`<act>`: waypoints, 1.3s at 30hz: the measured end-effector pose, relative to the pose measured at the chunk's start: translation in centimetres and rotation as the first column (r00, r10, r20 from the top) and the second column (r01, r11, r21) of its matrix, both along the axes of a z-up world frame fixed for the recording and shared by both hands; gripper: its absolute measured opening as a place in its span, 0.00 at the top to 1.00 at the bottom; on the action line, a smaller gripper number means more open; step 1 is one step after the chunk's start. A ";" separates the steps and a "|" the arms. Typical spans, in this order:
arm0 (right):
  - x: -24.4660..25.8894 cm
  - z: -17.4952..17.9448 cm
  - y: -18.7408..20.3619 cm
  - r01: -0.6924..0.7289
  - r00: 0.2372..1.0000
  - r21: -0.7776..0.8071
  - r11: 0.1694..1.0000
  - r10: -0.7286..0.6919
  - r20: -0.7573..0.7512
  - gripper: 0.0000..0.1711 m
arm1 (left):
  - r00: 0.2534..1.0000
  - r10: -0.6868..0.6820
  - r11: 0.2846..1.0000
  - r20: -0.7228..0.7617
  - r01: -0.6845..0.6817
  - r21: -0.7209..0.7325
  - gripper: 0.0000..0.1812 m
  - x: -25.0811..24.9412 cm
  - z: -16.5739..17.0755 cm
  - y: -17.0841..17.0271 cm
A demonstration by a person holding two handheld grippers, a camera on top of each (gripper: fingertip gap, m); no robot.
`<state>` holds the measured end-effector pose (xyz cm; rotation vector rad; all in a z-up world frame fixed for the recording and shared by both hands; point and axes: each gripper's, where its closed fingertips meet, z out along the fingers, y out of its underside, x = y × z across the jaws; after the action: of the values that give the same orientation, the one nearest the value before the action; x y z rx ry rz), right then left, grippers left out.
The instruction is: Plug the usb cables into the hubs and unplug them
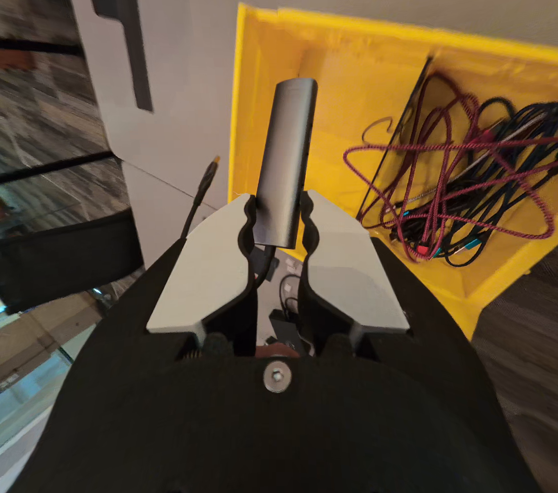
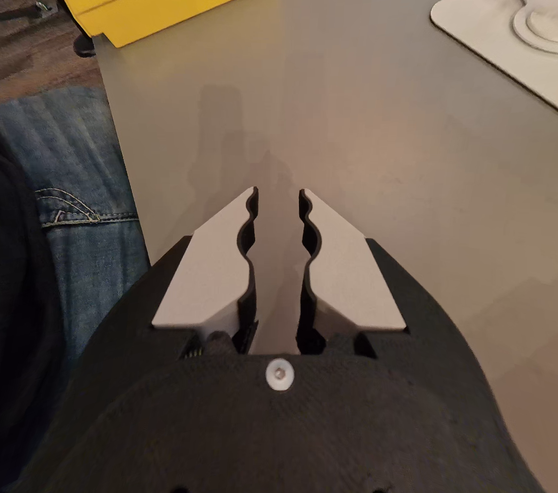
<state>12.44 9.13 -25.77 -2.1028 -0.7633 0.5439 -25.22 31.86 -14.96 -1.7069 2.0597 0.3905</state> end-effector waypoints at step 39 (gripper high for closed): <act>-5.5 -1.2 3.3 -0.207 0.977 0.043 0.977 0.208 -0.035 0.70 | 0.840 -0.470 0.861 -0.270 0.368 -0.352 0.83 22.0 -17.5 -11.8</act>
<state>6.97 12.42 -27.00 -1.9826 -0.9697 0.6756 -3.18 20.07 -32.49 -1.3260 2.7973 0.2699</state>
